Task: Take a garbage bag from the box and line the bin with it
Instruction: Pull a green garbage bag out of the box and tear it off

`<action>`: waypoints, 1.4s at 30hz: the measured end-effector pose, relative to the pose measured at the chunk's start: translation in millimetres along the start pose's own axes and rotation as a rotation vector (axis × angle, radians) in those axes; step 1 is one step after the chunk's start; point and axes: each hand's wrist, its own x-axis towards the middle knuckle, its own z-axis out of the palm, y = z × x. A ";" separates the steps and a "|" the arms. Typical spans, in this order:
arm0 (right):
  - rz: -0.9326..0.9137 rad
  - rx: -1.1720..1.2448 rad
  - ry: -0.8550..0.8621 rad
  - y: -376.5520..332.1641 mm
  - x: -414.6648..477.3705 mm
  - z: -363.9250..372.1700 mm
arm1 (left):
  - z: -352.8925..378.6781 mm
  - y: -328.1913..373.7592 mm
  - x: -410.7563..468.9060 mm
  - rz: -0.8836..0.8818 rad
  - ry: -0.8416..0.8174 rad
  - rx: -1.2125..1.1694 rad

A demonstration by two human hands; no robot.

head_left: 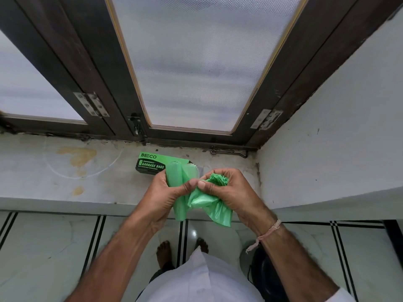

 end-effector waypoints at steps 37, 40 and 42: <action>-0.035 -0.487 0.110 22.6 -7.5 19.0 | 19.5 -14.4 18.3 -0.055 0.234 -0.258; -0.047 -0.479 0.076 22.1 -11.6 28.3 | 28.2 -7.5 15.6 -0.124 0.254 -0.384; -0.072 -0.494 0.098 20.9 -14.4 32.4 | 30.0 -4.2 14.9 -0.149 0.255 -0.439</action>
